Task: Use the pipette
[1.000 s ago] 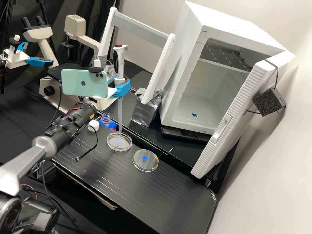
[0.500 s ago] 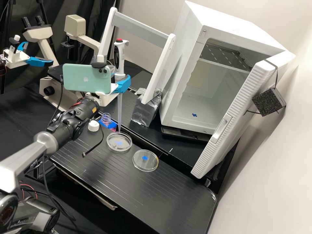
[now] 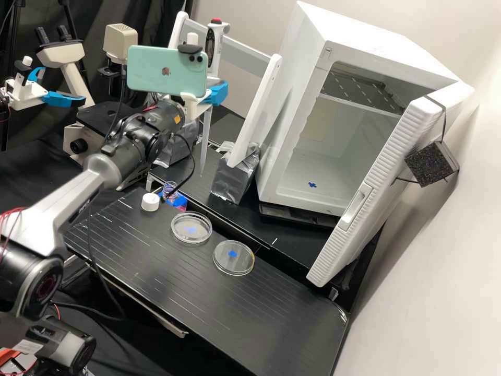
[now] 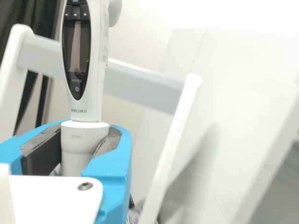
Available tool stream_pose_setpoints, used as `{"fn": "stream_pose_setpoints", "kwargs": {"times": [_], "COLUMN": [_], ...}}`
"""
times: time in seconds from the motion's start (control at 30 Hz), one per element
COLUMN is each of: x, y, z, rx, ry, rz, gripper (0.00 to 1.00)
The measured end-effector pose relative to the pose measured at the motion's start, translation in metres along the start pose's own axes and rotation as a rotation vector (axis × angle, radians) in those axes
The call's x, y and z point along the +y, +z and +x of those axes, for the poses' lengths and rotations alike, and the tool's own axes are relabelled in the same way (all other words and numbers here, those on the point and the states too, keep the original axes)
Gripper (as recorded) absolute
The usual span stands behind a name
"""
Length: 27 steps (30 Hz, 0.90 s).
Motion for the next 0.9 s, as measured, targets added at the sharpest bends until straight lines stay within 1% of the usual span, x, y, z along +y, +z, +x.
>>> {"fn": "stream_pose_setpoints", "kwargs": {"times": [0.13, 0.17, 0.2, 0.4, 0.6, 0.7, 0.9], "x": [0.008, 0.01, 0.01, 0.008, 0.007, 0.006, 0.006], "y": [-0.01, -0.014, -0.015, -0.024, -0.026, -0.024, -0.019], "z": [0.013, 0.018, 0.021, 0.041, 0.067, 0.077, 0.084], "rx": [-0.014, -0.017, -0.023, -0.052, -0.092, -0.114, -0.136], "ry": [-0.017, -0.017, -0.022, -0.047, -0.067, -0.083, -0.114], "rz": [-0.019, -0.04, -0.039, -0.054, -0.051, -0.057, -0.032], "gripper": [0.0, 0.0, 0.0, 0.0, 0.0, 0.0, 0.0]}}
